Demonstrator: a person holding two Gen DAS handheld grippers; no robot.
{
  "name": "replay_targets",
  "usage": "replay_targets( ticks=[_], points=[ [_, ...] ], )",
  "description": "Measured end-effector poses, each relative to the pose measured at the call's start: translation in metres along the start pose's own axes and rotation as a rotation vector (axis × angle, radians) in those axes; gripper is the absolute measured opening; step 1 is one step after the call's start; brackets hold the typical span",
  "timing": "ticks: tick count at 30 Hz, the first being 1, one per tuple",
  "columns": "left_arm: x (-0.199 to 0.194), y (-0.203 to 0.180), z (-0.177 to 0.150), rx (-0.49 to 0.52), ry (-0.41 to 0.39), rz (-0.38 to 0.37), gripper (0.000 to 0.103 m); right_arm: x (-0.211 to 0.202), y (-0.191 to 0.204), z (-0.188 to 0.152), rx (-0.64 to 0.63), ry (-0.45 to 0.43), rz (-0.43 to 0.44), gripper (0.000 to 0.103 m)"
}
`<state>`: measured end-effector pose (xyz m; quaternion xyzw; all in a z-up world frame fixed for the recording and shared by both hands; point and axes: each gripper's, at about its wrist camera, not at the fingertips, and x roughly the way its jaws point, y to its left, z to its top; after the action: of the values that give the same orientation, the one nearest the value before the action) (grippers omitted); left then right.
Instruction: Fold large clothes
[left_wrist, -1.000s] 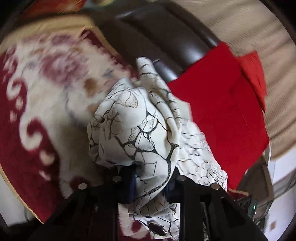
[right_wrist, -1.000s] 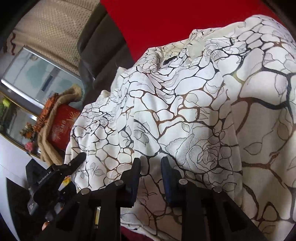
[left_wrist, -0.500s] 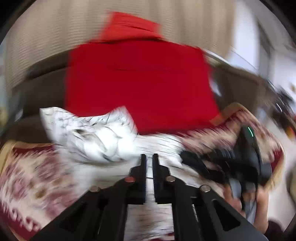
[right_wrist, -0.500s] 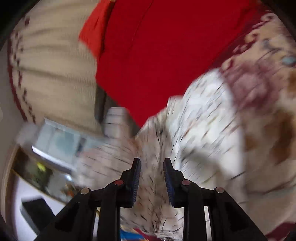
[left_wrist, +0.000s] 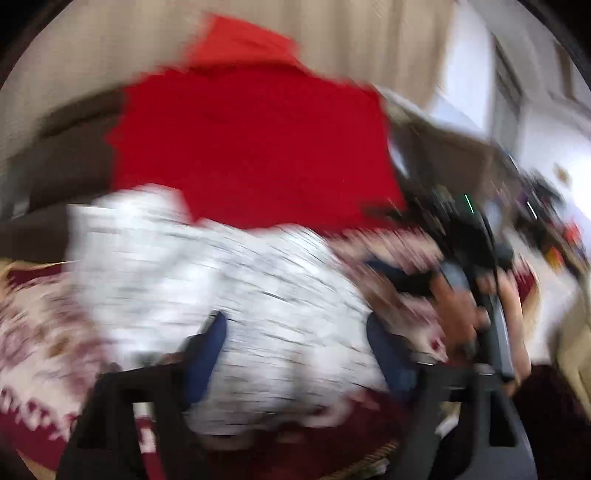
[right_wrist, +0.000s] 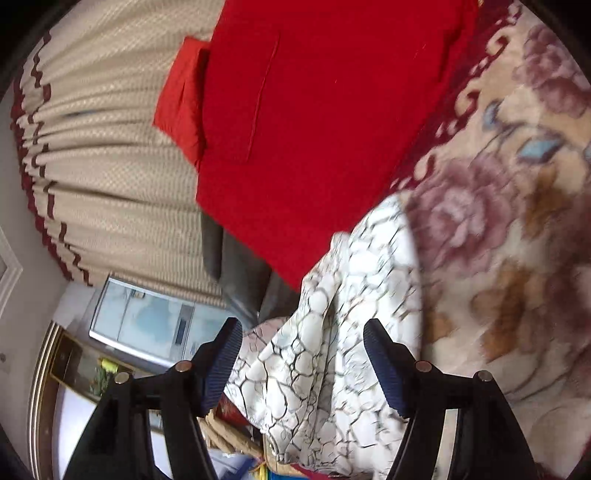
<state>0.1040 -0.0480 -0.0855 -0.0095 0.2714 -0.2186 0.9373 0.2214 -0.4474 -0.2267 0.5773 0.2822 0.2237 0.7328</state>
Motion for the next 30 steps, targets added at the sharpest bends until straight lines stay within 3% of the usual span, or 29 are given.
replay_targets(
  ticks=[4, 7, 11, 15, 17, 21, 24, 26, 30],
  points=[
    [-0.046, 0.084, 0.000, -0.206, -0.076, 0.130, 0.081, 0.035, 0.008, -0.019, -0.052, 0.068, -0.028, 0.072],
    [-0.055, 0.149, -0.011, -0.391, -0.024, 0.205, 0.082, 0.067, 0.017, -0.033, -0.079, 0.111, -0.040, 0.072],
    [-0.049, 0.216, -0.040, -0.654, 0.060, 0.221, 0.082, 0.120, 0.013, -0.053, -0.029, 0.140, -0.096, 0.072],
    [-0.055, 0.251, -0.077, -0.871, 0.083, 0.210, 0.082, 0.157, 0.020, -0.065, -0.050, 0.116, -0.132, 0.072],
    [-0.066, 0.263, -0.085, -0.903, 0.074, 0.221, 0.082, 0.180, 0.047, -0.081, -0.130, 0.155, -0.042, 0.072],
    [-0.104, 0.279, -0.095, -0.937, 0.000, 0.280, 0.082, 0.212, 0.116, -0.139, -0.396, 0.324, 0.151, 0.072],
    [-0.112, 0.284, -0.096, -0.963, -0.023, 0.276, 0.082, 0.234, 0.130, -0.180, -0.471, 0.513, 0.186, 0.072],
    [-0.107, 0.281, -0.094, -0.958, -0.017, 0.253, 0.082, 0.234, 0.127, -0.183, -0.491, 0.505, 0.127, 0.072],
    [-0.089, 0.261, -0.089, -0.916, 0.020, 0.181, 0.082, 0.203, 0.114, -0.152, -0.440, 0.367, 0.104, 0.072]
  ],
)
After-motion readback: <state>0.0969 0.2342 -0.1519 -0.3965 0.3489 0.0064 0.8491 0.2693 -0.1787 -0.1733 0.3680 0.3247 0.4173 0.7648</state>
